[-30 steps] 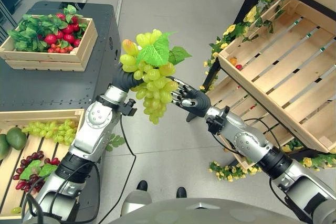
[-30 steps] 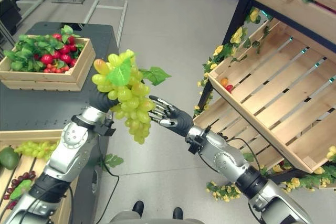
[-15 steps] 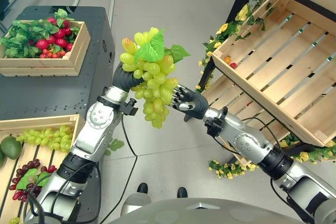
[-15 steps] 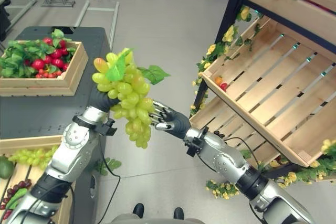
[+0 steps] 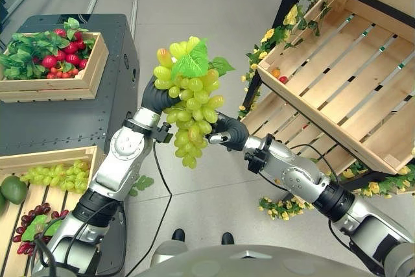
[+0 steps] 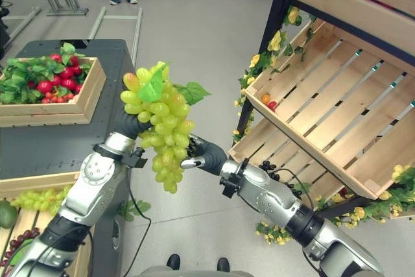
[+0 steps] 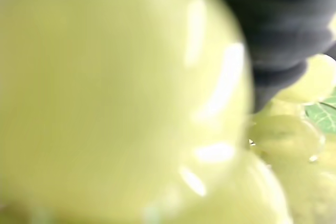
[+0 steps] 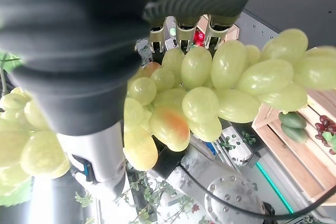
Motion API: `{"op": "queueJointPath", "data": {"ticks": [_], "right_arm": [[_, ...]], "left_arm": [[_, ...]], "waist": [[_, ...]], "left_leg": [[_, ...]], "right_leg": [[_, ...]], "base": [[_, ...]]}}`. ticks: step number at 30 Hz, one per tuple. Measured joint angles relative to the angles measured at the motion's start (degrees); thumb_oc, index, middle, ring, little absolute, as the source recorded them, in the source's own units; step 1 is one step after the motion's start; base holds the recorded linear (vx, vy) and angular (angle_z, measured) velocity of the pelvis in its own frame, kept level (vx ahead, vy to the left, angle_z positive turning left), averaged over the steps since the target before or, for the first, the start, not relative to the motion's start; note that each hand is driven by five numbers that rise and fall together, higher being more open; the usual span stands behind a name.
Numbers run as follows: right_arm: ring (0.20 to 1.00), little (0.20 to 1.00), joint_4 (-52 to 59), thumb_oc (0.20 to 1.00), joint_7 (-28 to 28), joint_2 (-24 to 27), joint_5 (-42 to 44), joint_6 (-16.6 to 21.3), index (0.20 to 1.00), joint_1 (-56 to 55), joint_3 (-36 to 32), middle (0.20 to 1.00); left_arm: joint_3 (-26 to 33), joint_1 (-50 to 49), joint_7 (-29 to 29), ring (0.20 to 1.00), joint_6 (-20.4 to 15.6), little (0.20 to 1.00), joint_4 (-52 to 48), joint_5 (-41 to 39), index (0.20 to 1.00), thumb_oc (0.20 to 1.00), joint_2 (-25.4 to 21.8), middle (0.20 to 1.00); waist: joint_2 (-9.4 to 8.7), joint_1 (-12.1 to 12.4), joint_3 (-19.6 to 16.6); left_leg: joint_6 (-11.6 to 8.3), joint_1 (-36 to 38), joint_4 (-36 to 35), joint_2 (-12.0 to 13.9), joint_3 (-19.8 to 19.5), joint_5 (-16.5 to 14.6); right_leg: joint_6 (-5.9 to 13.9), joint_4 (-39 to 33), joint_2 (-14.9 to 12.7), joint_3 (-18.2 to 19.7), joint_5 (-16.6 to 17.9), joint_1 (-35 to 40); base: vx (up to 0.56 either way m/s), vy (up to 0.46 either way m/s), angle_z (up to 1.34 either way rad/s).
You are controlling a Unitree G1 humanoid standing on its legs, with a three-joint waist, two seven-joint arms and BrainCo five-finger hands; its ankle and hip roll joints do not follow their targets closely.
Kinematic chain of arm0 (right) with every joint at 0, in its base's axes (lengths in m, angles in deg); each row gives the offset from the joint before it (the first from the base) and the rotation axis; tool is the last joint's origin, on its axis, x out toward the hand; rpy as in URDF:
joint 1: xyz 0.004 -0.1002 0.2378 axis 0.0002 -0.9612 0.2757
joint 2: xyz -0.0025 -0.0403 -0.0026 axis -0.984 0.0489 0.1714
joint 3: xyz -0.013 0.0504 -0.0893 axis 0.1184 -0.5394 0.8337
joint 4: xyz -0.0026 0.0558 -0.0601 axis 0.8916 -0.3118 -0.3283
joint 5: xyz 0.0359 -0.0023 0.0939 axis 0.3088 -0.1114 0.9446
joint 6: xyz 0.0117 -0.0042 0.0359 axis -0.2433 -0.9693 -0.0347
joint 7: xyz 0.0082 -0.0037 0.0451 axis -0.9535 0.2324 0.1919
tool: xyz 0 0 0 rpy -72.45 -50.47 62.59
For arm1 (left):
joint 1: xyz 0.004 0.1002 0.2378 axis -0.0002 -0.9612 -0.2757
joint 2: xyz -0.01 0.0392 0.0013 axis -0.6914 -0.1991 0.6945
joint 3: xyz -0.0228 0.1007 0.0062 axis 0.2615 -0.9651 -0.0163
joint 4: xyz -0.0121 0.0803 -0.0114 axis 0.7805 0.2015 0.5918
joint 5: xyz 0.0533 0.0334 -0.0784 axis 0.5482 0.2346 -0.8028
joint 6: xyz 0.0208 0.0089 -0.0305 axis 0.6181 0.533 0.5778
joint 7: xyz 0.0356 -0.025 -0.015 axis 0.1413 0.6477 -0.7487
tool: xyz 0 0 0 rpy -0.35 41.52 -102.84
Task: Pick up the fruits from the basket on one side to the basket on the other side
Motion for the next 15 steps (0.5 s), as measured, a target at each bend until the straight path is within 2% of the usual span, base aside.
{"op": "queueJointPath", "data": {"ticks": [6,11,13,15], "right_arm": [[1.000,1.000,-0.37,1.000,-0.29,-0.58,-0.09,-0.12,1.000,0.41,0.83,1.000],[1.000,1.000,-1.97,1.000,-1.36,-1.97,-2.18,-0.76,1.000,1.83,2.08,1.000],[1.000,1.000,-2.23,1.000,-1.60,-1.96,-2.75,-0.92,1.000,1.83,2.08,1.000],[1.000,1.000,-2.25,1.000,-2.01,-1.96,-4.41,-0.95,1.000,1.83,2.08,1.000]], "left_arm": [[-0.25,0.00,-0.66,0.200,0.01,0.200,0.00,0.30,0.200,0.200,-0.15,0.200],[-0.33,0.01,-1.67,0.200,0.07,0.200,0.00,5.30,0.200,0.200,-1.06,0.200],[-0.33,0.02,-2.27,0.200,0.11,0.200,0.01,8.02,0.200,0.200,-1.74,0.200],[-0.34,0.17,-4.04,0.200,0.12,0.200,0.02,15.82,0.200,0.200,-3.28,0.200]], "waist": [[-0.07,0.02,-0.06],[-0.12,-0.02,-0.11],[-0.12,-0.01,-0.12],[-0.09,-0.04,-0.20]], "left_leg": [[0.01,0.01,-0.01,-0.01,0.07,0.01],[0.01,0.20,-0.02,0.01,0.30,0.01],[0.01,0.26,-0.03,0.02,0.35,0.01],[0.01,0.28,-0.03,0.05,0.37,0.01]], "right_leg": [[0.00,0.00,0.00,0.16,0.02,-0.04],[0.01,0.00,0.04,0.42,0.10,0.01],[0.02,0.00,0.04,0.50,0.11,0.06],[0.03,0.00,0.07,0.53,0.12,0.08]], "base": [[0.00,0.000,0.00],[0.00,0.000,0.00],[0.00,0.000,0.00],[0.00,0.000,0.00]]}}
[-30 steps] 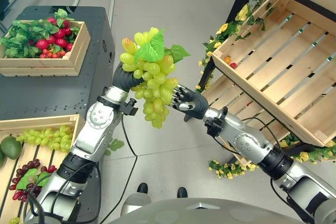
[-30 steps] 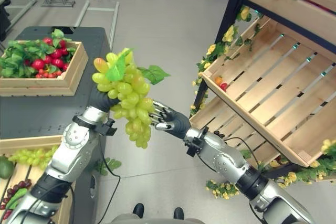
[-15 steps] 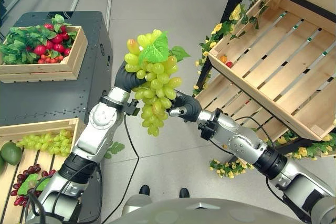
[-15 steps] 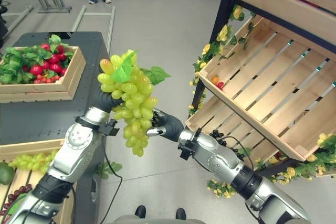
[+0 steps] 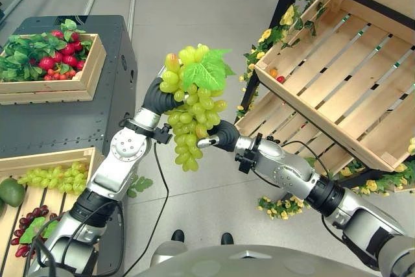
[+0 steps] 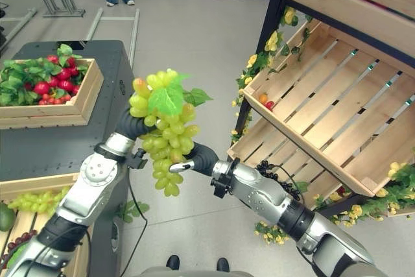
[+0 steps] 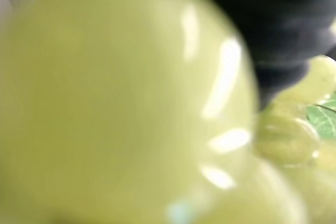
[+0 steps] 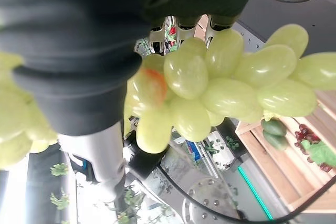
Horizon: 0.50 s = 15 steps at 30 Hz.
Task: Pick up the fruits from the basket on one side to the basket on the other side
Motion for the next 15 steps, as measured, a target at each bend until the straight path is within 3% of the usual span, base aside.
{"op": "queueJointPath", "data": {"ticks": [4,8,15], "right_arm": [[1.000,1.000,-0.98,1.000,-2.09,-1.27,-3.32,0.11,1.000,-0.86,-1.06,1.000],[1.000,1.000,-2.08,1.000,-3.76,-3.87,-4.63,0.13,1.000,-1.33,-1.79,1.000],[1.000,1.000,-2.09,1.000,-5.53,-4.15,-5.05,0.15,1.000,-1.93,-1.84,1.000]], "left_arm": [[0.02,-0.02,-2.33,0.200,0.03,0.200,0.03,8.72,0.200,0.200,-1.78,0.200],[0.02,0.00,-4.34,0.200,0.08,0.200,0.20,14.05,0.200,0.200,-2.47,0.200],[0.03,-0.01,-7.40,0.200,0.07,0.200,0.61,21.31,0.200,0.200,-3.07,0.200]], "waist": [[0.14,-0.09,-0.41],[0.30,-0.55,-0.68],[0.95,-1.22,-1.09]], "left_leg": [[0.00,0.02,-0.01,0.05,0.01,0.00],[0.00,0.03,-0.01,0.05,0.01,0.00],[0.01,0.03,-0.01,0.04,-0.01,0.01]], "right_leg": [[0.00,0.00,0.03,0.01,0.00,0.02],[0.00,0.00,0.04,0.01,0.00,0.04],[0.00,0.00,0.02,0.01,0.00,0.03]], "base": [[0.00,0.000,0.00],[0.00,0.000,0.00],[0.00,0.000,0.00]]}}
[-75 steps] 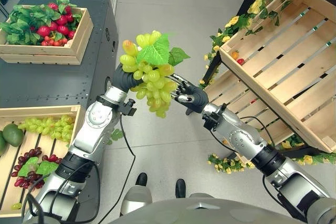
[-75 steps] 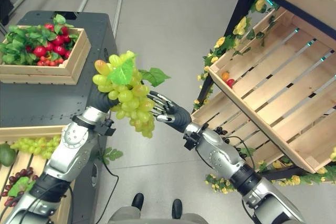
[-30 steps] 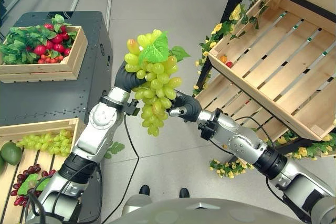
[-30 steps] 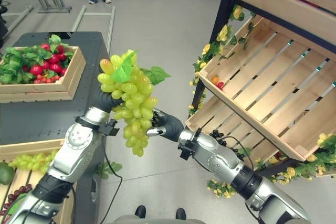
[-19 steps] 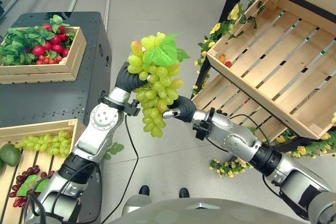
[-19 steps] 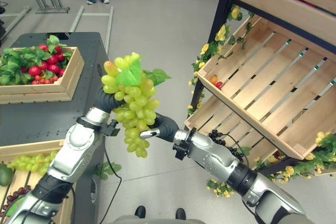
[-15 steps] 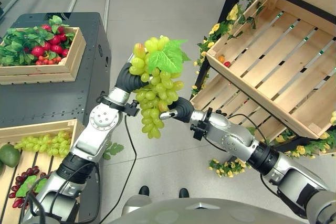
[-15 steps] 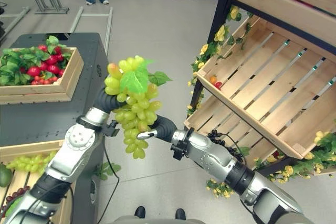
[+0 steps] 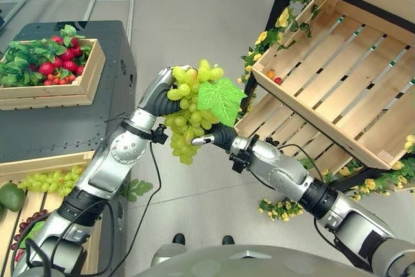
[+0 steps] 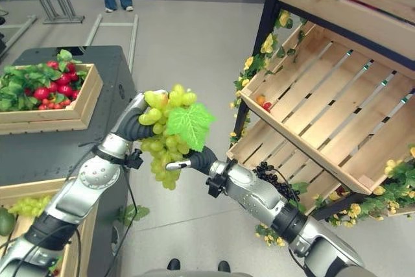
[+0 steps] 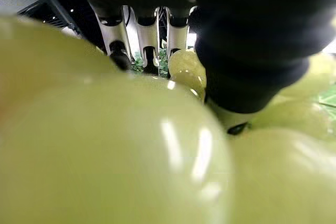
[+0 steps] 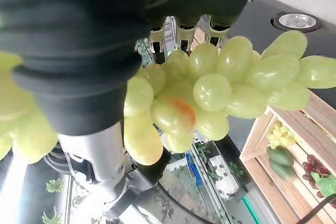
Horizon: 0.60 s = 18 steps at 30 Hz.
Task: Pick up the fruits from the basket on one side to the basket on the other side
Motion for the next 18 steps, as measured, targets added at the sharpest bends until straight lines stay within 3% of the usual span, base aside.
{"op": "queueJointPath", "data": {"ticks": [11,18], "right_arm": [[1.000,1.000,-0.27,1.000,-2.03,-0.27,0.62,0.49,1.000,0.00,-0.07,1.000],[1.000,1.000,-0.75,1.000,-2.57,-2.13,4.89,2.17,1.000,-1.03,-0.17,1.000]], "left_arm": [[-0.03,0.00,-3.69,0.200,0.36,0.200,1.47,3.03,0.200,0.200,0.26,0.200],[-0.31,-0.03,-3.57,0.200,0.72,0.200,1.81,-2.04,0.200,0.200,3.81,0.200]], "waist": [[0.37,-0.03,-0.21],[1.30,-0.03,-0.66]], "left_leg": [[0.00,0.00,0.00,0.10,0.17,0.00],[0.00,0.00,0.00,0.04,0.21,0.00]], "right_leg": [[-0.01,0.00,0.10,0.15,0.01,-0.09],[-0.01,0.00,0.01,0.18,0.01,-0.12]], "base": [[0.00,0.000,0.00],[0.00,0.000,0.00]]}}
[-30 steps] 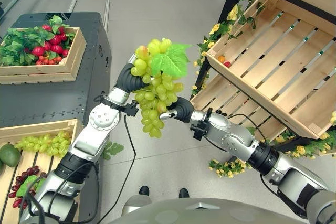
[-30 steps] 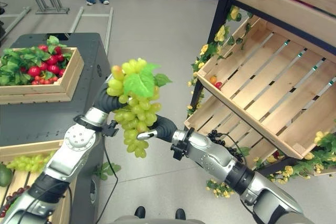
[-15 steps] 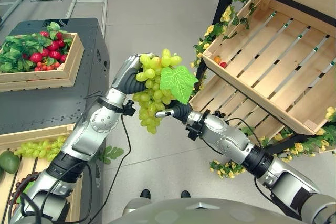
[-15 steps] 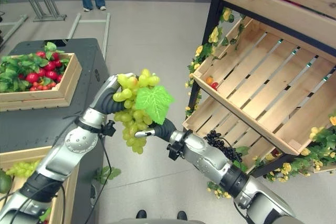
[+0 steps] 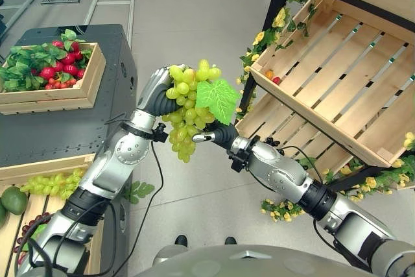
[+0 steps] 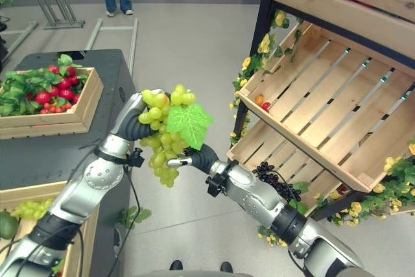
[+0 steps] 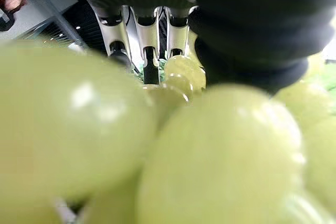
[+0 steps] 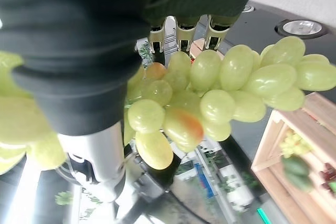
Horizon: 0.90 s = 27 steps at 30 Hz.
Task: Pick up the fruits from the basket on one side to the basket on the other side
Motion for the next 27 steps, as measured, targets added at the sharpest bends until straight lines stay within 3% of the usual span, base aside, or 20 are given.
{"op": "queueJointPath", "data": {"ticks": [9,20,21,22,23,27], "right_arm": [[1.000,1.000,-0.74,1.000,0.48,-2.45,4.40,1.66,1.000,-4.76,-0.49,1.000],[1.000,1.000,-0.74,1.000,1.28,-2.59,7.16,2.81,1.000,-7.13,-0.75,1.000],[0.548,0.548,-0.73,0.548,1.29,-2.64,7.37,2.81,0.548,-7.12,-0.75,0.548],[0.260,0.260,-0.73,0.260,1.30,-2.64,7.74,2.81,0.260,-7.14,-0.75,0.260],[0.200,0.200,-0.74,0.200,1.29,-2.66,8.46,2.82,0.200,-7.25,-0.75,0.200],[0.200,0.200,-0.74,0.200,1.31,-2.74,10.01,2.89,0.200,-8.03,-0.74,0.200]], "left_arm": [[-2.28,0.05,0.46,0.200,0.24,0.200,0.22,-2.65,0.200,0.200,0.19,0.200],[-3.51,0.05,0.56,0.200,0.25,0.200,0.76,-2.67,0.200,0.200,1.04,0.200],[-3.51,0.05,0.56,0.200,0.25,0.200,0.77,-2.68,0.200,0.200,1.03,0.200],[-3.51,0.05,0.56,0.200,0.25,0.200,0.77,-2.67,0.200,0.200,1.04,0.200],[-3.51,0.05,0.55,0.200,0.25,0.200,0.77,-2.67,0.200,0.200,1.04,0.200],[-3.51,0.05,0.54,0.200,0.25,0.200,0.77,-2.66,0.200,0.200,1.04,0.200]], "waist": [[3.73,-0.14,-0.71],[4.22,-0.22,-0.92],[4.22,-0.22,-0.92],[4.22,-0.22,-0.92],[4.21,-0.22,-0.92],[4.21,-0.21,-0.92]], "left_leg": [[0.15,-0.58,-0.02,-0.18,-0.02,0.10],[0.14,-0.58,-0.02,0.07,0.01,0.10],[0.15,-0.57,-0.02,0.05,0.01,0.10],[0.15,-0.57,-0.02,0.08,0.01,0.10],[0.15,-0.58,-0.02,0.05,0.00,0.10],[0.15,-0.58,-0.02,0.06,-0.05,0.10]], "right_leg": [[0.05,0.00,-0.22,-0.02,0.02,-0.55],[0.06,0.00,-0.14,-0.03,0.02,-0.57],[0.06,0.00,-0.16,-0.03,0.02,-0.56],[0.06,0.00,-0.16,-0.03,0.02,-0.56],[0.06,0.00,-0.17,-0.03,0.02,-0.56],[0.06,0.00,-0.13,-0.05,0.02,-0.54]], "base": [[0.00,0.000,0.00],[0.00,0.000,0.00],[0.00,0.000,0.00],[0.00,0.000,0.00],[0.00,0.000,0.00],[0.00,0.000,0.00]]}}
